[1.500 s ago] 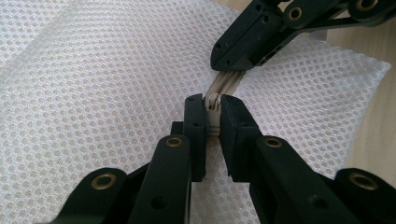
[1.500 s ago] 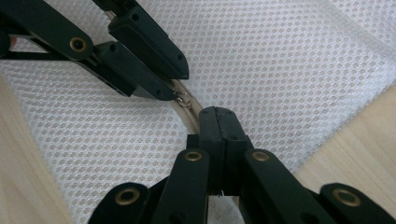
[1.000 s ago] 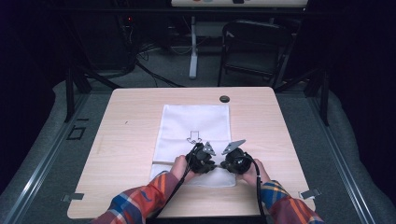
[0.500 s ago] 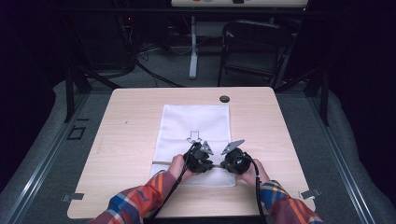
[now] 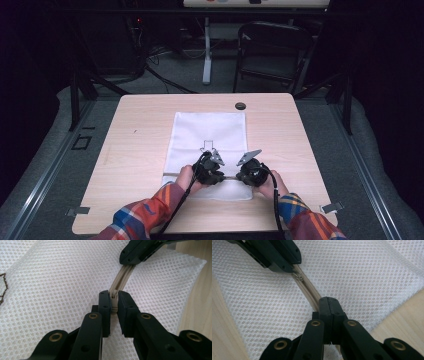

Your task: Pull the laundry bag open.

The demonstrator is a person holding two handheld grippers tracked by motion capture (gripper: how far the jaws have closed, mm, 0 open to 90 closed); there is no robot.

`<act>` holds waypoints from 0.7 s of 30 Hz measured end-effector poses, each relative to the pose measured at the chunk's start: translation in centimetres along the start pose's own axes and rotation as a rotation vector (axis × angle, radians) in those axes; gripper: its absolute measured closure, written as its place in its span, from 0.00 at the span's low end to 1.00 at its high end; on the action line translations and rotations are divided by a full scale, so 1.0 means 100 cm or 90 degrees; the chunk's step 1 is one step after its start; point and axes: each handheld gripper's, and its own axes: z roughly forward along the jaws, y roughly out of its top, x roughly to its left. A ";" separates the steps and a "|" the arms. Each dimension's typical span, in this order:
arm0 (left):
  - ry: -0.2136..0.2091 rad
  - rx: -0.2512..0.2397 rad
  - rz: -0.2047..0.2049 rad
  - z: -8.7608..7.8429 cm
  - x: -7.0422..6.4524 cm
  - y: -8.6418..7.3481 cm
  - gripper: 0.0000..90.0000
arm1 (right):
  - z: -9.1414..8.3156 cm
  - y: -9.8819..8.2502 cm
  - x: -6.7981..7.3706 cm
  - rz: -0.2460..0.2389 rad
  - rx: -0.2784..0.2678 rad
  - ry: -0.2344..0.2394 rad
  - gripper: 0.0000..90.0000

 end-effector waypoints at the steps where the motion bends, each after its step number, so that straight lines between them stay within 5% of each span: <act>1: 0.001 0.001 0.002 0.000 0.000 0.000 0.90 | 0.000 0.000 0.000 0.000 0.000 0.000 1.00; 21: 0.004 0.011 -0.007 -0.008 0.006 -0.009 0.90 | 0.000 0.000 0.000 0.002 -0.001 0.001 1.00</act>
